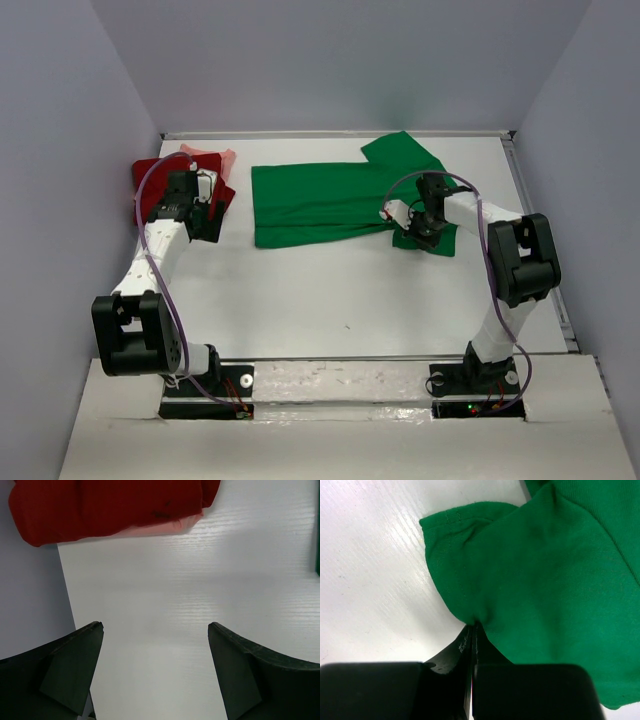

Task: Fold and stack the t-shirts
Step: Fold the flattened tshirt in 1/3 of the way

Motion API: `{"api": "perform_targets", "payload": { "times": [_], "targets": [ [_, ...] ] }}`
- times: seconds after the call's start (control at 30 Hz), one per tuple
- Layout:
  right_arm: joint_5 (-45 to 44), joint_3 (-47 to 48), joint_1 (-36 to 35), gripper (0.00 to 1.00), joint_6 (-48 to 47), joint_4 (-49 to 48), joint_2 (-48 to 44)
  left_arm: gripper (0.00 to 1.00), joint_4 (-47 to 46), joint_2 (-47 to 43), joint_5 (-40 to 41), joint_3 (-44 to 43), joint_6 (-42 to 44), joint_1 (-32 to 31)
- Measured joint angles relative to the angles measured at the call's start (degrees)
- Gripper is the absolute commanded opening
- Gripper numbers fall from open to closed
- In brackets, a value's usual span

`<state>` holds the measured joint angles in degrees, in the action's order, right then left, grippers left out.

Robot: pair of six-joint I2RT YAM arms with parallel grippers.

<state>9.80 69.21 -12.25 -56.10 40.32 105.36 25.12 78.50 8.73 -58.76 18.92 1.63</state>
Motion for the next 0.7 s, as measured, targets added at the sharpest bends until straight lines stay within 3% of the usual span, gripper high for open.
{"api": "perform_targets", "payload": {
  "times": [0.3, 0.7],
  "targets": [
    [-0.79, 2.38, -0.17, 0.0, 2.08, 4.7, -1.68, 0.99, 0.0, -0.04, -1.01, 0.0, 0.0, 0.0],
    [-2.54, 15.63, -0.17, 0.0, 4.44, 5.97, -5.86, 0.99, 0.04, -1.77, -1.66, 0.0, 0.02, 0.0]
  ]
}}
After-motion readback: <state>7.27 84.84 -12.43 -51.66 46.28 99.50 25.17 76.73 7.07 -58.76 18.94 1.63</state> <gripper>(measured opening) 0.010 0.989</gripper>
